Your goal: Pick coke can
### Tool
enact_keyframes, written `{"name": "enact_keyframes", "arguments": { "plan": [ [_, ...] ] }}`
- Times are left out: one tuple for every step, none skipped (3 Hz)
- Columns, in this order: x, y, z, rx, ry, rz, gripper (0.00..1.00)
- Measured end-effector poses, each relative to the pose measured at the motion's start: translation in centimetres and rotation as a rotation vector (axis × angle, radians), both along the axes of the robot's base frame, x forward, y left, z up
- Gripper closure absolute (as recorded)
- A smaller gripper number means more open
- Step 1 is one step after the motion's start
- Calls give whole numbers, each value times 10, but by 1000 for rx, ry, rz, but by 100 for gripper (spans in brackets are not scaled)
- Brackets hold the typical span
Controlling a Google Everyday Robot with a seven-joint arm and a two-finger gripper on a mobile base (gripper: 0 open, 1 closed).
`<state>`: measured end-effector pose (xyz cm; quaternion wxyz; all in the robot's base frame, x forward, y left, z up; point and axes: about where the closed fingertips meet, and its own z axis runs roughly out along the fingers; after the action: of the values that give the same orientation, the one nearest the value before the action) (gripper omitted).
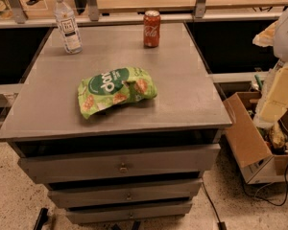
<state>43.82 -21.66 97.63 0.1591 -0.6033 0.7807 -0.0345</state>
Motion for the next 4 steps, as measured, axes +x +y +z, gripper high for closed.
{"name": "enact_keyframes", "arguments": {
  "plan": [
    [0,0,0,0,0,0,0],
    [3,-6,3,74,-33,-24,0],
    [13,-24,9,227,-99,-133,0],
    [38,-37,23,342,-159,-245,0]
  ]
}}
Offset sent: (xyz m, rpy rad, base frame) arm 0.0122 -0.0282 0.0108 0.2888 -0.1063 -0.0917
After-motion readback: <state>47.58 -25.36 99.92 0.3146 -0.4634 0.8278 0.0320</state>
